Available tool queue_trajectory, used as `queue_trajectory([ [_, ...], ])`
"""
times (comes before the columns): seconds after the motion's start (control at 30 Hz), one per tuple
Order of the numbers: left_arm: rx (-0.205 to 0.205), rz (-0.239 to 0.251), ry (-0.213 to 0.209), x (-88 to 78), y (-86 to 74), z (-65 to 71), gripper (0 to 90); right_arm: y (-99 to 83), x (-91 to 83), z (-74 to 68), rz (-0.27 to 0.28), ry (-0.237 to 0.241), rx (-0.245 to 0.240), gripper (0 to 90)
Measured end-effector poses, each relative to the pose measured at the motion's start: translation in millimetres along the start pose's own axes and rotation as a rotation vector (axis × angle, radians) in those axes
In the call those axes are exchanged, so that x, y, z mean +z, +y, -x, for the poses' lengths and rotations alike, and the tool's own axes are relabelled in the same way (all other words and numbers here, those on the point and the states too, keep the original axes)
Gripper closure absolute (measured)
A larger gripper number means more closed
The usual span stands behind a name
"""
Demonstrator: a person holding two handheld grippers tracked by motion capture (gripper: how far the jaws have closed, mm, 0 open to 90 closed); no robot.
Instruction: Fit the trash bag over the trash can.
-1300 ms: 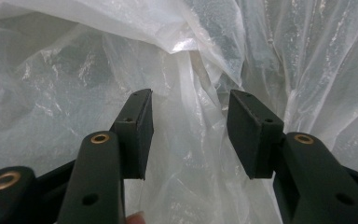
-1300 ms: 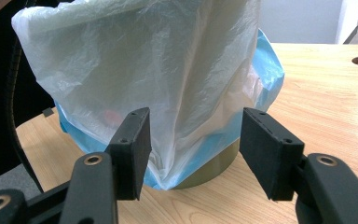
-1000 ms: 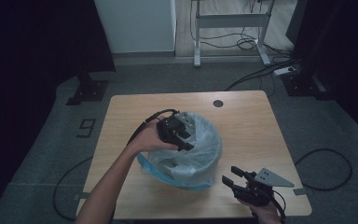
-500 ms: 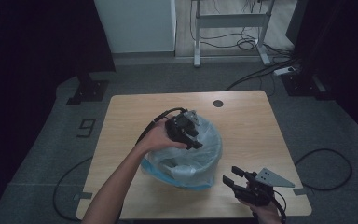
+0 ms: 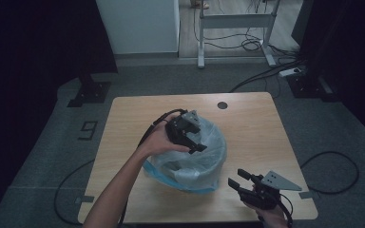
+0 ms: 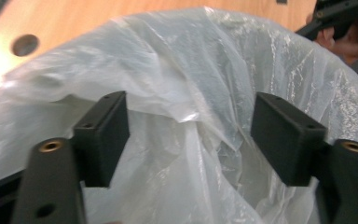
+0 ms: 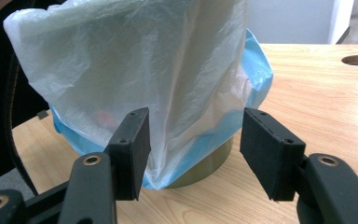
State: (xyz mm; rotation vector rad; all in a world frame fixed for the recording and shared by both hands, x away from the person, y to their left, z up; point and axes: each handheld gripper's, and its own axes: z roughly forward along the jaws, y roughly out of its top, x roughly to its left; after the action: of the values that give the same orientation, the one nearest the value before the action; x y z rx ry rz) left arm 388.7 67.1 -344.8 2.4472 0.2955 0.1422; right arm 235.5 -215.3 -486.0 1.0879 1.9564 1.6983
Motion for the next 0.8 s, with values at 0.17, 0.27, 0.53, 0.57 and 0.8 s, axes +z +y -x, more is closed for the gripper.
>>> queue_trajectory([
  [0.17,-0.024,0.053,0.056,-12.1,-7.6,3.2,18.8,-0.6,-0.1,2.5,-0.003,-0.024,-0.005,41.0],
  [0.27,-0.036,0.082,0.082,-18.6,-12.8,5.0,17.7,-1.3,0.1,4.0,-0.007,-0.035,-0.007,40.4],
  [0.53,-0.064,0.171,0.134,-43.2,-30.4,10.4,18.0,-2.5,0.2,8.4,-0.014,-0.058,-0.005,39.3],
  [0.57,-0.066,0.179,0.139,-46.5,-33.1,11.5,18.1,-2.6,0.2,8.8,-0.014,-0.060,-0.004,39.2],
  [0.8,-0.088,0.230,0.176,-68.5,-54.6,20.6,18.1,-2.9,-0.8,11.6,-0.017,-0.074,-0.001,38.6],
])
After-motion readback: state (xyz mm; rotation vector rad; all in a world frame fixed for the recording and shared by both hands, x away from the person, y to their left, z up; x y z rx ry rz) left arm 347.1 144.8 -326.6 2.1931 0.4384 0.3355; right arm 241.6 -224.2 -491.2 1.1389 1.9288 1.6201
